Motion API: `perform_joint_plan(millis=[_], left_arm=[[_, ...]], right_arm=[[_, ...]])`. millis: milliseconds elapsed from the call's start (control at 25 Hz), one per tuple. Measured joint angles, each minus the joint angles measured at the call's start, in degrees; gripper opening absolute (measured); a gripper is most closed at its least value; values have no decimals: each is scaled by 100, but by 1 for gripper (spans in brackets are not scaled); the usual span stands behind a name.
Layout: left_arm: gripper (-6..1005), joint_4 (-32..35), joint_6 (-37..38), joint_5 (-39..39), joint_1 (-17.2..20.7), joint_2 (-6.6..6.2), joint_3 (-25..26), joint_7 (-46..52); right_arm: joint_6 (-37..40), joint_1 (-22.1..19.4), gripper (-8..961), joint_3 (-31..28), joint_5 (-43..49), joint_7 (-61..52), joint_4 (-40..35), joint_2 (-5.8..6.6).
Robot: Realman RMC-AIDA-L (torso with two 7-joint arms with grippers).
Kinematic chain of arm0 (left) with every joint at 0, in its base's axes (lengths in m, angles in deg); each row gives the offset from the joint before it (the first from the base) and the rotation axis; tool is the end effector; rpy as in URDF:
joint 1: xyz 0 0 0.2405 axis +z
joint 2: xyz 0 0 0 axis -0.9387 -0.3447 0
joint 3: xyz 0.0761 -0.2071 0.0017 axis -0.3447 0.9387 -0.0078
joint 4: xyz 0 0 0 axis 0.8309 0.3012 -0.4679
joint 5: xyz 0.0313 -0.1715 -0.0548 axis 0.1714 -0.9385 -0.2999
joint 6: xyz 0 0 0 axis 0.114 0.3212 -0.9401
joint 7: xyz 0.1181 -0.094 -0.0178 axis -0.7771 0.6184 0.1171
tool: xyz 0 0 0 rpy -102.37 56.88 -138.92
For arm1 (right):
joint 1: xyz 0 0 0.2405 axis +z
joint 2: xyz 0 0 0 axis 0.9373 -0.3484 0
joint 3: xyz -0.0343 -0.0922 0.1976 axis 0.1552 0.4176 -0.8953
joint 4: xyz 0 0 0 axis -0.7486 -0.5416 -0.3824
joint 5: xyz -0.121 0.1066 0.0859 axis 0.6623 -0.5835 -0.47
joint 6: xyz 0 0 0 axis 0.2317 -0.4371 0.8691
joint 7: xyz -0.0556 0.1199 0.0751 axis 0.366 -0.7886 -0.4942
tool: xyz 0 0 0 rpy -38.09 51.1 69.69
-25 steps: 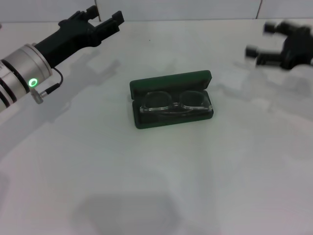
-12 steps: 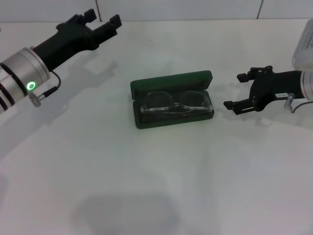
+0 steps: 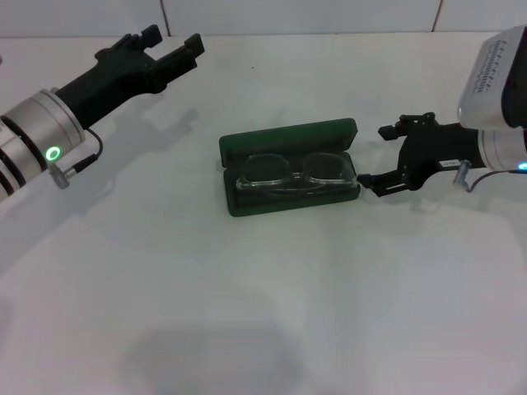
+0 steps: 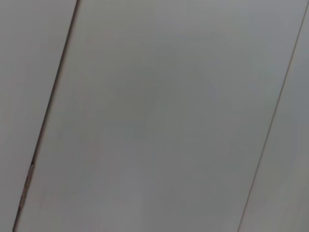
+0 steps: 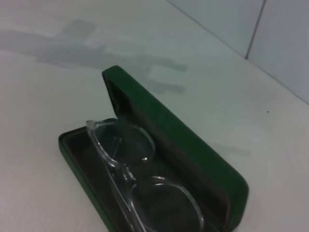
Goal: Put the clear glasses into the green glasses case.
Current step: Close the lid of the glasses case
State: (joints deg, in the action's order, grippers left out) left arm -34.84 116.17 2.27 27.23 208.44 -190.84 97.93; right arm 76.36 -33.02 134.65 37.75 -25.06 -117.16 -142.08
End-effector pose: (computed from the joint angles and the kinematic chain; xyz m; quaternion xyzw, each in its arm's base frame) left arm -0.2168 0.3574 0.0143 -0.8086 -0.2908 -0.3825 0.3395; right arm 0.1946 0.3620 -0.0208 -0.9708 0.0875 0.0193 0.2226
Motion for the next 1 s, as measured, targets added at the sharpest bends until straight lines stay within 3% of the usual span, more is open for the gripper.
perform_joint_plan(millis=[400, 600, 800, 1000], left_arm=[[868, 9, 6, -2, 33, 12, 0, -60], [867, 3, 7, 4, 46, 12, 0, -62], [867, 20, 13, 137, 16, -8, 0, -14], [867, 46, 64, 705, -230, -63, 0, 239]], right_arm=[[-17, -12, 890, 23, -112, 0, -17, -21], [136, -281, 890, -200, -220, 1, -315, 14], [1062, -685, 889, -1219, -995, 639, -546, 22], [2217, -710, 889, -2409, -2330, 1886, 285, 30]])
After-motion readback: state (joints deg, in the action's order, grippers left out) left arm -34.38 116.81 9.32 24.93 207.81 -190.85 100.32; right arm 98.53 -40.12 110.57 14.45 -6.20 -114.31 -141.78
